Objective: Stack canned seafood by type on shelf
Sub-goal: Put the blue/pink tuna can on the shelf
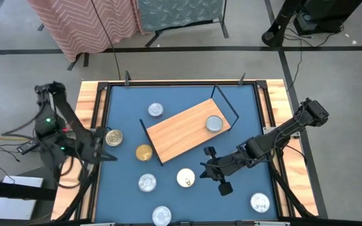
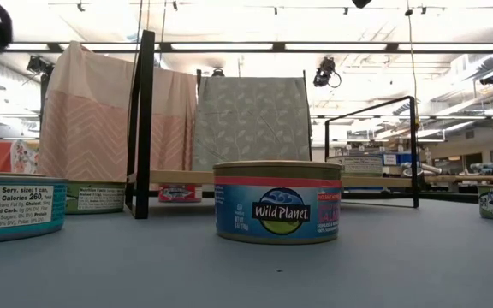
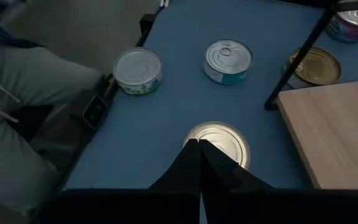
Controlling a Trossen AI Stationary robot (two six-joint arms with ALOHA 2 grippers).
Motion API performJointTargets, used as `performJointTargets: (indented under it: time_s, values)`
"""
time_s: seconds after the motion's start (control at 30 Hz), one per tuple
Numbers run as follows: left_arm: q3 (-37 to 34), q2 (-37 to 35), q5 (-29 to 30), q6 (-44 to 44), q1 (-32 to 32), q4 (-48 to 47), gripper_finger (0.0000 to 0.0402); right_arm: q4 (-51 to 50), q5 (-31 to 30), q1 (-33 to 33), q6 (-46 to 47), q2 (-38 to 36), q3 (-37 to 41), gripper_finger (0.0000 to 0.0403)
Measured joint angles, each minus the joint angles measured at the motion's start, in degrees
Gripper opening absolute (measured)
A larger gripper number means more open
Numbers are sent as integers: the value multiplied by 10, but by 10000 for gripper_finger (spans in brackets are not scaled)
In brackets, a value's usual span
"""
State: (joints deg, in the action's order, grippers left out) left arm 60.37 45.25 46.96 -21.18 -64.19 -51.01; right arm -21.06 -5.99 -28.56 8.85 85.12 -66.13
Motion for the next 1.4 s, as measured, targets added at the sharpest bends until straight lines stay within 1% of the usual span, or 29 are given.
performJointTargets:
  time_s: [0.07, 0.17, 0.2, 0.27, 0.33, 0.43, 0.53, 0.6, 0.67, 0.7, 0.83, 1.0, 1.2, 1.33, 1.4]
  values:
    - [-21, -23, 34, -41, -33, -18, 2, 0, 4, 0, 4, 0, 0, 6]
    - [-65, -58, 75, -73, -71, -8, 1, 1, 7, 0, 11, 0, 0, 6]
    - [-82, -70, 85, -80, -81, 4, 1, 1, 7, 0, 15, 0, 0, 6]
    - [-125, -96, 98, -81, -98, 58, 1, 1, 7, 0, 19, 0, 0, 6]
    - [-177, -118, 102, -45, -107, 151, 1, 5, 7, 0, 19, 0, 0, 6]
    - [-266, -141, 95, 74, -110, 351, 1, 11, 7, 0, 16, 0, 0, 6]
    - [-350, -155, 40, 206, -97, 568, 1, 20, 12, 2, 11, 0, 0, 6]
    - [-395, -159, -3, 270, -78, 696, 1, 24, 12, 3, 7, 0, 0, 7]
    - [-427, -163, -56, 315, -50, 775, 1, 27, 11, 3, 4, 0, 0, 7]
    - [-437, -165, -84, 327, -34, 798, 1, 29, 12, 3, 4, 0, 0, 7]
    - [-441, -173, -170, 324, 49, 797, 1, 34, 12, 3, 4, 0, 0, 7]
    - [-441, -170, -309, 300, 184, 788, 1, 34, 12, 7, 4, 0, 0, 7]
    - [-441, -165, -444, 226, 358, 726, 1, 34, 16, 18, -4, 0, 0, 7]
    - [-438, -164, -529, 209, 458, 696, 1, 34, 26, 24, -9, 0, 0, 7]
    - [-414, -164, -557, 210, 508, 626, 1, 34, 27, 25, -11, 0, 0, 7]
